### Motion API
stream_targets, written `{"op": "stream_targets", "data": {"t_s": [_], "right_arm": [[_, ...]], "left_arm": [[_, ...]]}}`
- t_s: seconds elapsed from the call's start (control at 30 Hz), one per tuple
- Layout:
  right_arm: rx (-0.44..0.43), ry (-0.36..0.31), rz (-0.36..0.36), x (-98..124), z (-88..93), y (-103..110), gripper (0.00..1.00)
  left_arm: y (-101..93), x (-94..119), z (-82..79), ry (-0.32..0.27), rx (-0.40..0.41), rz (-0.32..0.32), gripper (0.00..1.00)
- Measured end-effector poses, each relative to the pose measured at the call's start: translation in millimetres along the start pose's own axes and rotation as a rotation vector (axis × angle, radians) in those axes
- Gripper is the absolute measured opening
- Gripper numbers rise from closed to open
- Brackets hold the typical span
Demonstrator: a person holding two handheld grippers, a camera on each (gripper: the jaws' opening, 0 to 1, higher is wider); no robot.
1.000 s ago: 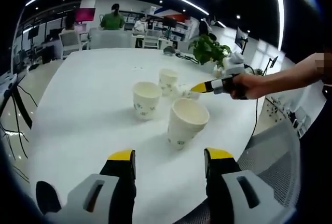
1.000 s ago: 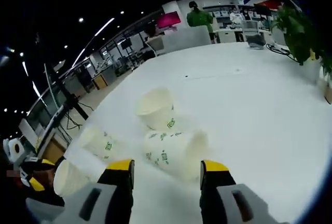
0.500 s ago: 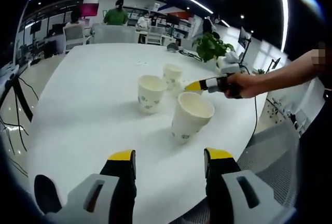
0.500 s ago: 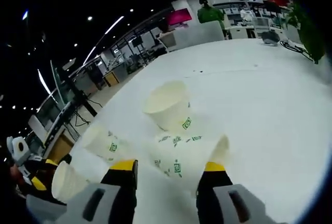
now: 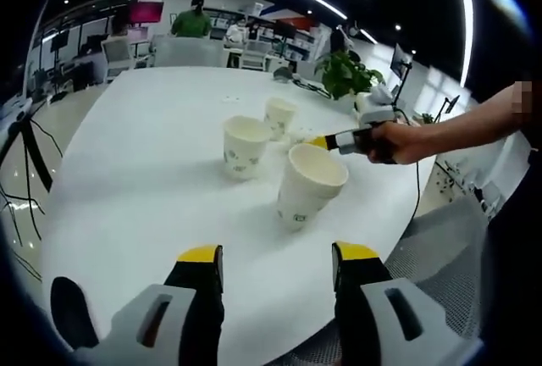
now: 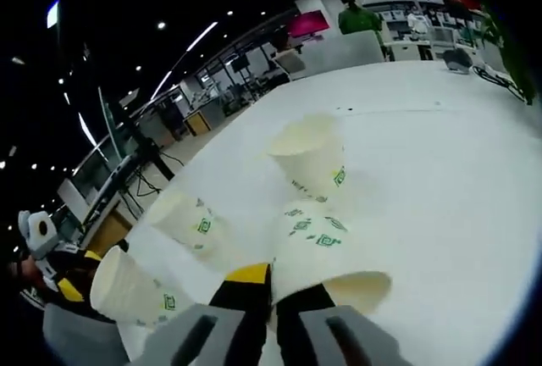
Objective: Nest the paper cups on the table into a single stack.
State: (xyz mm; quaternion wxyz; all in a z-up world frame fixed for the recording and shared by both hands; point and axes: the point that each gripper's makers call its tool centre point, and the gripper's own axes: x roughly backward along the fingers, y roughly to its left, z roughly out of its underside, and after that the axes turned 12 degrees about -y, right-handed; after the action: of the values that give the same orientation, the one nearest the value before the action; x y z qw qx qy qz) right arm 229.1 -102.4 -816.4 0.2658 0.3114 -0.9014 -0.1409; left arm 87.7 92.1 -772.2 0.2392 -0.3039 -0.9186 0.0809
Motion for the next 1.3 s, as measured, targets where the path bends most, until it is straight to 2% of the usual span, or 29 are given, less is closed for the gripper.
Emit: {"op": "stream_targets", "data": {"t_s": [0.3, 0.57, 0.63, 0.7, 0.87, 1.07, 1.17, 1.23, 1.3], "right_arm": [[0.092, 0.039, -0.01, 16, 5.8, -4, 0.0], [0.157, 0.045, -0.017, 36, -1.4, 13, 0.0], [0.175, 0.046, -0.024, 42, -4.3, 24, 0.0], [0.179, 0.041, -0.025, 47, -12.4, 27, 0.0], [0.22, 0.043, -0.038, 48, -14.7, 31, 0.0], [0.275, 0.051, -0.062, 57, -23.9, 50, 0.0], [0.292, 0.051, -0.083, 61, -26.2, 67, 0.0], [0.313, 0.056, -0.098, 58, -26.0, 64, 0.0], [0.341, 0.063, -0.113, 60, -27.6, 71, 0.0]], "left_arm": [[-0.9, -2, -5.3, -0.013, -0.015, 0.007, 0.5], [-4.7, -7, -11.3, -0.021, -0.031, 0.027, 0.5], [-5.1, -8, -13.8, -0.029, -0.031, 0.028, 0.5], [-6.3, -9, -16.6, -0.039, -0.029, 0.03, 0.5], [-11.6, -11, -19.7, -0.045, -0.035, 0.042, 0.5], [-12.2, -11, -24.9, -0.067, -0.027, 0.048, 0.5], [-15.4, -11, -25.5, -0.071, -0.021, 0.055, 0.5], [-16.6, -12, -25.6, -0.068, -0.029, 0.061, 0.5], [-17.4, -13, -26.6, -0.07, -0.029, 0.065, 0.5]]}}
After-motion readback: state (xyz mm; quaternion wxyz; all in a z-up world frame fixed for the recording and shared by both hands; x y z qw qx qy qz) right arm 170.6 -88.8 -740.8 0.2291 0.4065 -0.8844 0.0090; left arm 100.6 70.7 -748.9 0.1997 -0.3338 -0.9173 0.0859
